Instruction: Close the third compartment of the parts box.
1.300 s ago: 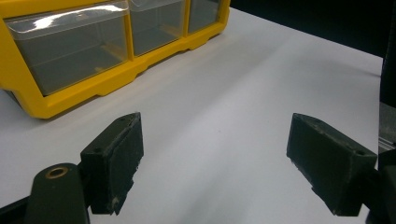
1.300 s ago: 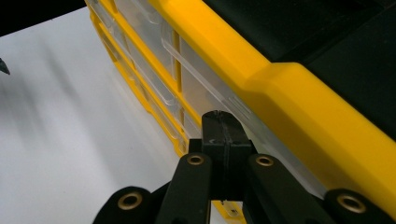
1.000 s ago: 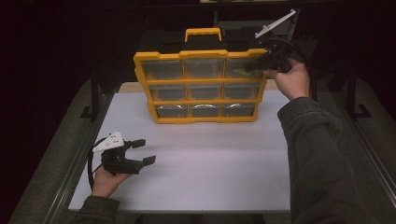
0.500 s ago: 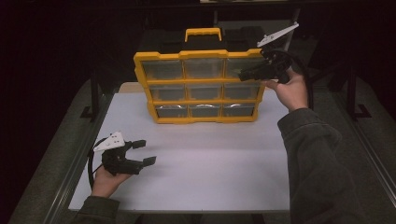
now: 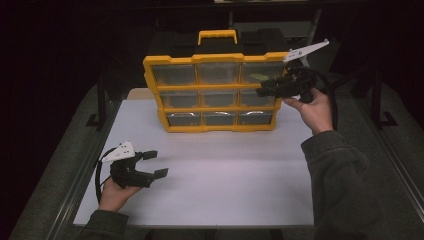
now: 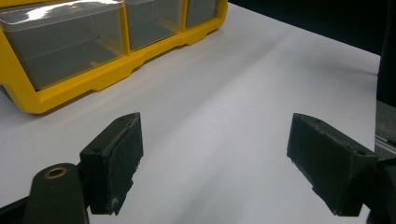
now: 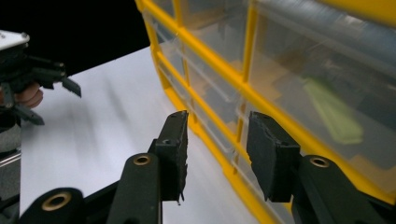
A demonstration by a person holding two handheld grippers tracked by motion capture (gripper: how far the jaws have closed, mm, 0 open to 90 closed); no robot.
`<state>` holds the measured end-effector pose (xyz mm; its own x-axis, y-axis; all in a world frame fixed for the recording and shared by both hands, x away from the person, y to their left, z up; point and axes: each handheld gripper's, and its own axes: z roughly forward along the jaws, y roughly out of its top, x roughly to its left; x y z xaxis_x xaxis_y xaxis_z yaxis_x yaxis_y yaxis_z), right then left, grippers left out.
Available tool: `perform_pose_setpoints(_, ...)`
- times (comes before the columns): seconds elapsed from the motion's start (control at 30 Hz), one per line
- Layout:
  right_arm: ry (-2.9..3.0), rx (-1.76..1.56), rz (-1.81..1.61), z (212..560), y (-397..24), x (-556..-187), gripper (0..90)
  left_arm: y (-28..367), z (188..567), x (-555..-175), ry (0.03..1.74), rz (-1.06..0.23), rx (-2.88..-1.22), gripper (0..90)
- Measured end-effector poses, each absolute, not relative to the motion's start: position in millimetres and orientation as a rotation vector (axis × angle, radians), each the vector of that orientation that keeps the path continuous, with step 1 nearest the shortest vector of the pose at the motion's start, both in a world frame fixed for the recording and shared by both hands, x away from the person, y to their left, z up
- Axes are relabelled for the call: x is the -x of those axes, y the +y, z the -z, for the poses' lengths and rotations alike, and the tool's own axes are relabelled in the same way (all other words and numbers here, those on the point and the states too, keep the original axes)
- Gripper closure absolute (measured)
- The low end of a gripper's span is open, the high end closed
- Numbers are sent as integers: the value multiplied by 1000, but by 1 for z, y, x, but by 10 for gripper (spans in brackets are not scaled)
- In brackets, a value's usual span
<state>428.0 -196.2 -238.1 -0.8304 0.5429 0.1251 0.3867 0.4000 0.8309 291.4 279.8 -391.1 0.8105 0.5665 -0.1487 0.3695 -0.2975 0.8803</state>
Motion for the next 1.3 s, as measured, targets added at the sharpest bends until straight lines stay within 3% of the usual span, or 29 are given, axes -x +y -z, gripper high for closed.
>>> perform_pose_setpoints(1.3, 2443, -868, -1458, 314, -192, -393, 302, 279, 396, -292, 716, -201, -1908, 181)
